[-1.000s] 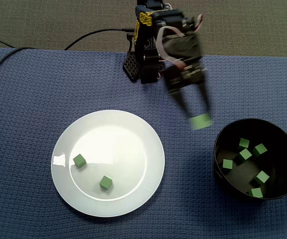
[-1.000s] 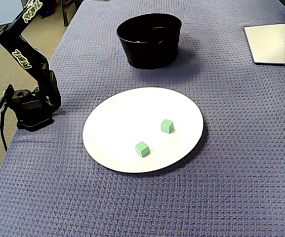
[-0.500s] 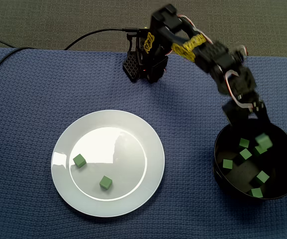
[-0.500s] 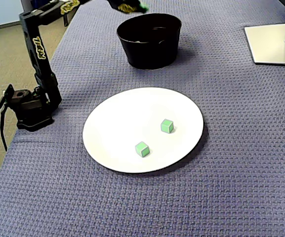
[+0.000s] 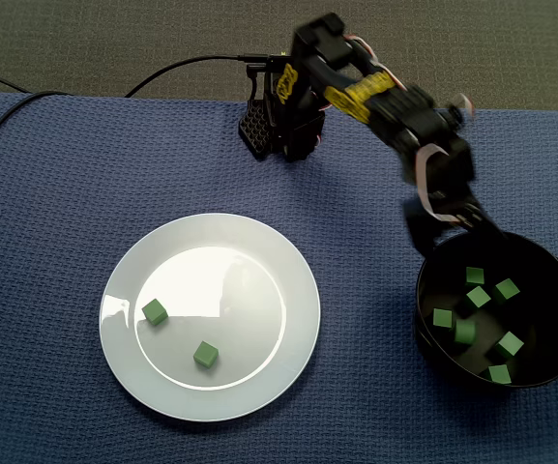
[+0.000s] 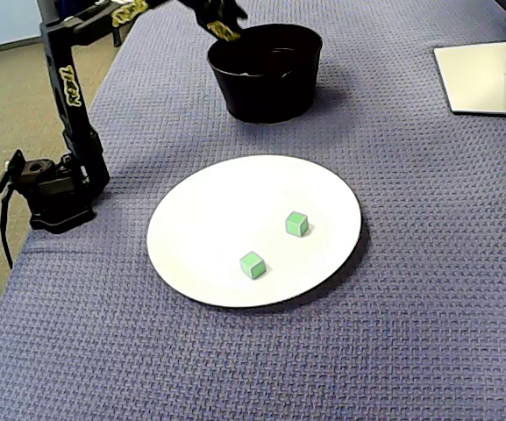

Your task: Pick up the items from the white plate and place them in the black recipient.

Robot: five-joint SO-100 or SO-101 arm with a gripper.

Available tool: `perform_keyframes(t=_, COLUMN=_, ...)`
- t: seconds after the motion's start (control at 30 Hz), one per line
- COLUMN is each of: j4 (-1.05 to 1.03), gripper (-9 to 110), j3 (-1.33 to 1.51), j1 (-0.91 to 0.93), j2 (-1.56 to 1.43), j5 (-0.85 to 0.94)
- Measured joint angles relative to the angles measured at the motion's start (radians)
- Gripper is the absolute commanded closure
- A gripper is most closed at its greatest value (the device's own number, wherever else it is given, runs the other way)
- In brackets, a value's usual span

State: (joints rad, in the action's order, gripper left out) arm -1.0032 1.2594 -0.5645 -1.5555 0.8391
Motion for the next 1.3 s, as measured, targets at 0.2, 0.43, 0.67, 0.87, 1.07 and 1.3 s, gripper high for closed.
perform_keyframes(t=0.2, j4=-0.239, gripper=64, j3=-0.163, j1=0.336, j2=-0.15, j5=-0.19)
perform_keyframes(t=0.43, j4=-0.621, gripper=71, j3=-0.503, j1=0.672, j2=0.012, j5=-0.545)
perform_keyframes(t=0.67, j4=-0.753, gripper=68, j3=-0.66, j1=0.808, j2=0.322, j5=-0.904)
perform_keyframes(t=0.87, j4=-0.755, gripper=69, j3=-0.808, j1=0.821, j2=0.618, j5=-1.106)
perform_keyframes(t=1.07, j4=-0.759, gripper=69, j3=-0.905, j1=0.816, j2=0.848, j5=-1.173)
perform_keyframes(t=1.3, j4=-0.732, gripper=70, j3=-0.91, j1=0.816, j2=1.003, j5=-1.189)
